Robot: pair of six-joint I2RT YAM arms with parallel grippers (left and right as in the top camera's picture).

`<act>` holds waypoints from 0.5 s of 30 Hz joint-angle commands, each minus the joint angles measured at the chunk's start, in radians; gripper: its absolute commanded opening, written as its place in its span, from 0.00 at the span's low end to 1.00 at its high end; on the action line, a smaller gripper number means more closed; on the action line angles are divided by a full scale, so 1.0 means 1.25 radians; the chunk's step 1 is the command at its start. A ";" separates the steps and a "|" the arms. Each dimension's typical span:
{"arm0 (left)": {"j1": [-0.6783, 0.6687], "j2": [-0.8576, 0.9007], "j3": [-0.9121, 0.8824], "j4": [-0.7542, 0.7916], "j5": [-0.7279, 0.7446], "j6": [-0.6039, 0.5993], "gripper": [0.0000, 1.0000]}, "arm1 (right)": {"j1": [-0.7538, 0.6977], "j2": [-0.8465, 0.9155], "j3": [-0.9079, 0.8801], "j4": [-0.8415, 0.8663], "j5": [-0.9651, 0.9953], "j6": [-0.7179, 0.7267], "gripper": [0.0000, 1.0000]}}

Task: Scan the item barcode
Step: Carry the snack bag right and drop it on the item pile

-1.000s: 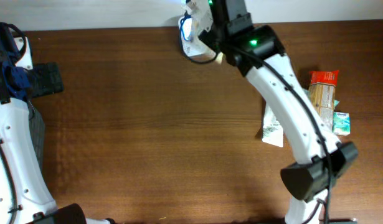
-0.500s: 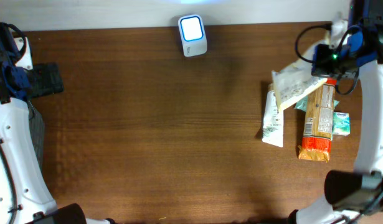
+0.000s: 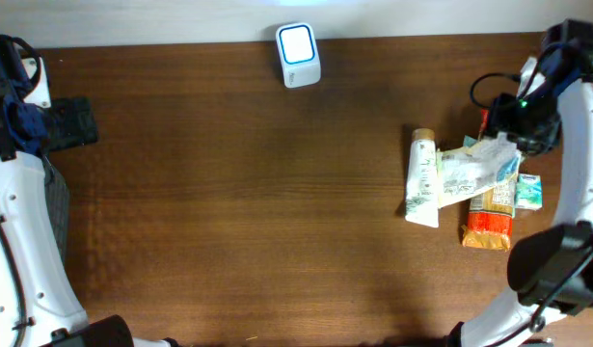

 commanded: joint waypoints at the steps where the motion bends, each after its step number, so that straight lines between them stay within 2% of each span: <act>1: 0.002 -0.009 0.005 0.001 -0.002 0.000 0.99 | 0.073 -0.052 0.153 -0.097 -0.017 -0.042 0.99; 8: 0.002 -0.009 0.005 0.001 -0.002 0.000 0.99 | 0.374 -0.203 0.250 -0.094 -0.033 -0.042 0.99; 10: 0.002 -0.009 0.005 0.001 -0.002 0.000 0.99 | 0.451 -0.237 0.250 -0.097 0.061 -0.098 0.99; 15: 0.002 -0.009 0.005 0.001 -0.002 0.000 0.99 | 0.573 -0.267 0.250 -0.097 -0.088 -0.089 0.99</act>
